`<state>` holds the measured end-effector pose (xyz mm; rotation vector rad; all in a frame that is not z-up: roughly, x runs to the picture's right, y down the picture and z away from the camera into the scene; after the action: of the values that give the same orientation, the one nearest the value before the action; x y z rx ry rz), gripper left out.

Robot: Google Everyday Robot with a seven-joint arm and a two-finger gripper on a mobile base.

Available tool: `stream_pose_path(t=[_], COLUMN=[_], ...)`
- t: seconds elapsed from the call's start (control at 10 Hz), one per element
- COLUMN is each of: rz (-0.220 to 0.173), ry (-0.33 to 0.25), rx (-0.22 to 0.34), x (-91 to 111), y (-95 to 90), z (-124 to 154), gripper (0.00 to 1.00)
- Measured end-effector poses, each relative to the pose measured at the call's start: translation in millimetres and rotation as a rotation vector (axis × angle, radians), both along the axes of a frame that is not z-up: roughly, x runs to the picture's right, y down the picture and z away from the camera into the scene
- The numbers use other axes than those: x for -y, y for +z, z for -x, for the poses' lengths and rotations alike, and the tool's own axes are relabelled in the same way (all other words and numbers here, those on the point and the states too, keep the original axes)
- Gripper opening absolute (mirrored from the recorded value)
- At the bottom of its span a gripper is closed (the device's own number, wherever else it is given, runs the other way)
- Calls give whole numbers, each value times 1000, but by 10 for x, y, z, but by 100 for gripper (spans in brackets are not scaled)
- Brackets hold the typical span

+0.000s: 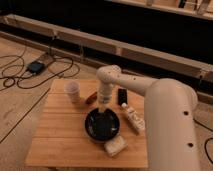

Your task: Pick up the ceramic bowl

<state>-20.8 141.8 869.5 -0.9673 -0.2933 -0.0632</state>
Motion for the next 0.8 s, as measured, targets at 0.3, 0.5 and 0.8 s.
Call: stream_pose_path(t=[0.3,0.5,0.8], rz=[110,173,217], ry=[15,-53,-138], rx=[-17,-31,-38], x=[-55,9,199], y=[-11,-16,-49], z=[-100,-86,6], gripper=[0,0,0])
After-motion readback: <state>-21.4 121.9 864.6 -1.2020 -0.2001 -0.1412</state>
